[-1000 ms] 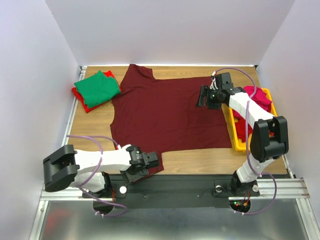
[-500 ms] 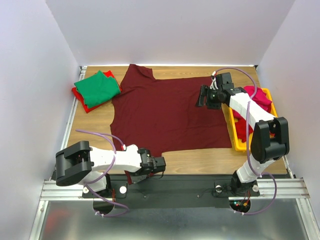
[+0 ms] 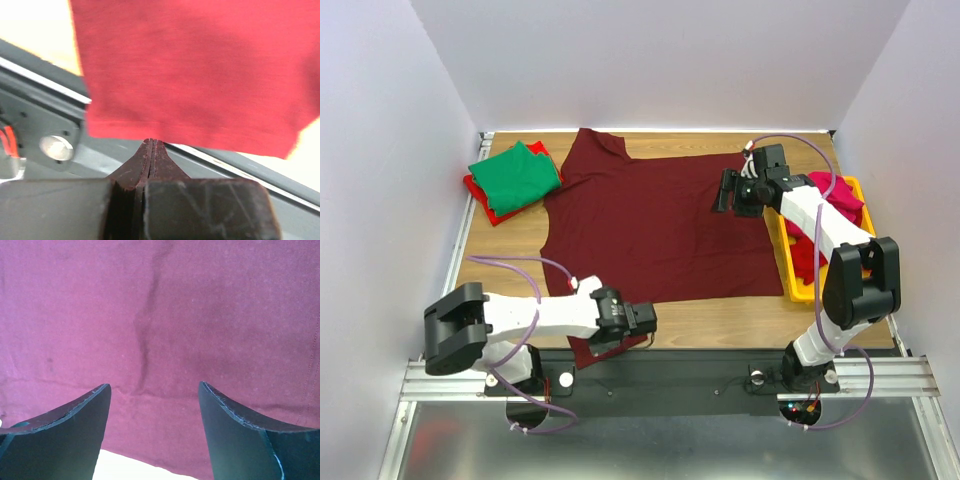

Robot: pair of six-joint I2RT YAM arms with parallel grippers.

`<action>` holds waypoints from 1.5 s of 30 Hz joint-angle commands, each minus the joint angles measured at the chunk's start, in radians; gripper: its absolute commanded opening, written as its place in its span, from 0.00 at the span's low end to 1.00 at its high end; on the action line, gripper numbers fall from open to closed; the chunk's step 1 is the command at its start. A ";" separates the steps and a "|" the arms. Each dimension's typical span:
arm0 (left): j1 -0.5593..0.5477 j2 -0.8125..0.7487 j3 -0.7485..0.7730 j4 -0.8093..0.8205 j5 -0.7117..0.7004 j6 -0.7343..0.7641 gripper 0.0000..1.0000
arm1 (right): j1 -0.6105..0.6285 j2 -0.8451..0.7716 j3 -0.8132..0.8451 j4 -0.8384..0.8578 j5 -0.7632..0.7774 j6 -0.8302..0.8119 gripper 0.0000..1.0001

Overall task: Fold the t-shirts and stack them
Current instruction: Flatten the tshirt out

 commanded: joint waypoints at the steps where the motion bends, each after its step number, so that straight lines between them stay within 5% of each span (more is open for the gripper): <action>1: 0.082 -0.073 0.034 -0.030 -0.116 0.104 0.00 | 0.002 -0.037 0.010 0.020 -0.003 0.000 0.76; 3: 0.159 -0.110 0.032 0.018 -0.137 0.151 0.00 | 0.002 -0.036 0.013 0.021 -0.007 0.000 0.76; 6: 0.285 -0.141 0.000 0.003 -0.095 0.191 0.34 | 0.004 -0.039 0.013 0.020 -0.007 0.000 0.76; 7: 0.302 -0.174 -0.026 -0.014 -0.087 0.174 0.67 | 0.004 -0.041 0.012 0.020 -0.007 0.000 0.76; 12: 0.319 -0.290 -0.087 -0.040 -0.035 0.108 0.96 | 0.004 -0.044 0.010 0.020 -0.007 0.000 0.76; 23: 0.334 -0.094 -0.057 0.102 -0.047 0.269 0.90 | 0.004 -0.044 0.007 0.020 -0.019 0.005 0.76; 31: 0.463 -0.083 -0.032 0.144 -0.049 0.393 0.89 | 0.002 0.054 0.047 0.032 0.033 -0.012 0.76; 37: 0.585 -0.043 0.165 0.142 -0.144 0.523 0.89 | 0.004 0.169 0.151 0.044 0.076 -0.026 0.76; 45: 0.796 0.115 0.242 0.423 -0.070 0.787 0.89 | 0.004 0.327 0.234 0.066 0.112 -0.017 0.76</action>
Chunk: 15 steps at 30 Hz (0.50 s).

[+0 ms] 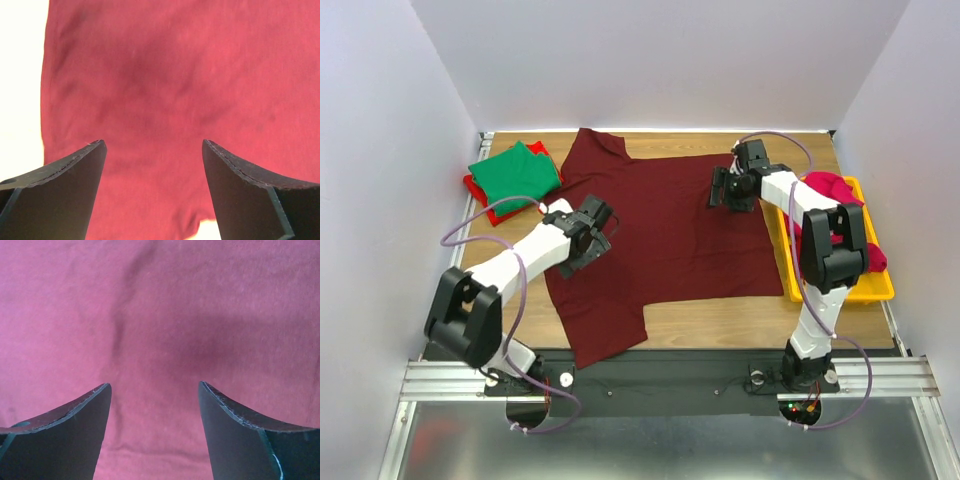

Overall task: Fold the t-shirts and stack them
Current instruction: Flatten the tshirt out

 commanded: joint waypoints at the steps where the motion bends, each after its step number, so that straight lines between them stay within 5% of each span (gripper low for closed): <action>1: 0.063 0.084 0.051 0.155 0.006 0.168 0.89 | 0.004 0.054 0.060 0.046 0.037 -0.006 0.76; 8: 0.122 0.346 0.222 0.220 0.046 0.296 0.89 | 0.004 0.167 0.132 0.049 0.053 0.011 0.76; 15: 0.204 0.451 0.262 0.252 0.067 0.353 0.88 | 0.002 0.261 0.212 0.047 0.122 0.028 0.76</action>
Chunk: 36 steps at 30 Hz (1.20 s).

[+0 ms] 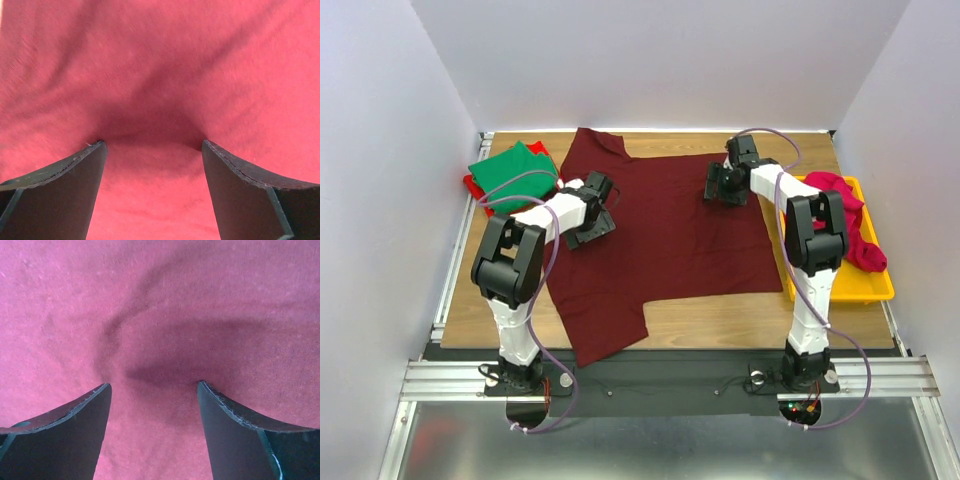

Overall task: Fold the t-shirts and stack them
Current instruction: Flatten the tshirt out

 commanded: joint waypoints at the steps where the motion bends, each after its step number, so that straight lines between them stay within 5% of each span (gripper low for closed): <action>1: 0.060 0.031 0.037 0.026 -0.002 0.070 0.88 | 0.001 0.065 0.048 0.029 0.071 0.016 0.76; 6: 0.092 0.095 0.091 0.060 0.038 0.130 0.87 | -0.003 0.113 0.094 0.026 0.094 0.031 0.76; 25: 0.098 0.418 0.679 -0.029 0.114 0.334 0.88 | -0.020 0.150 0.225 0.005 0.122 0.000 0.77; 28: 0.097 0.276 0.593 -0.024 0.078 0.321 0.98 | -0.020 0.107 0.249 0.006 0.050 -0.032 0.77; 36: 0.037 -0.183 0.072 -0.141 -0.103 0.037 0.98 | -0.019 -0.048 0.211 0.010 -0.026 -0.030 0.77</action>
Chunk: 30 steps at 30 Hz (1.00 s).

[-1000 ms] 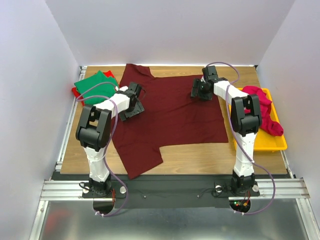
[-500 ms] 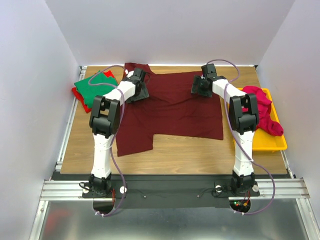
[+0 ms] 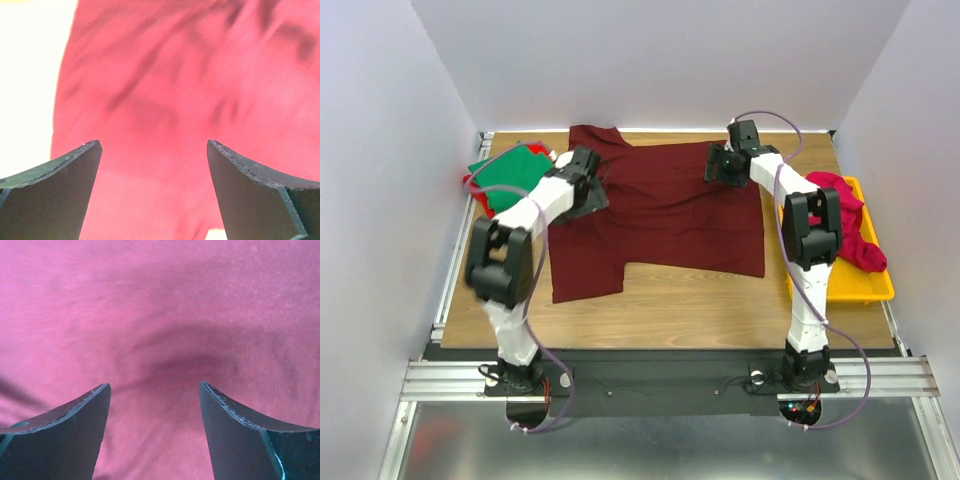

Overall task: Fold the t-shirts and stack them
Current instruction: Flatten the tshirt out

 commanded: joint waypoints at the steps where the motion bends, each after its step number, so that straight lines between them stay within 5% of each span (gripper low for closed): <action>1: -0.061 -0.273 -0.202 -0.155 -0.144 -0.264 0.98 | -0.005 -0.168 -0.016 0.015 -0.065 -0.006 0.77; 5: -0.196 -0.417 -0.400 -0.324 -0.176 -0.509 0.98 | -0.005 -0.256 -0.129 0.023 -0.091 0.012 0.77; 11: -0.224 -0.500 -0.540 -0.335 -0.138 -0.745 0.95 | -0.005 -0.334 -0.241 0.062 -0.157 0.045 0.77; 22: -0.245 -0.520 -0.620 -0.294 -0.144 -1.116 0.85 | -0.005 -0.373 -0.283 0.090 -0.194 0.057 0.77; 30: -0.244 -0.612 -0.701 -0.410 -0.141 -1.342 0.80 | -0.005 -0.397 -0.315 0.090 -0.168 0.048 0.77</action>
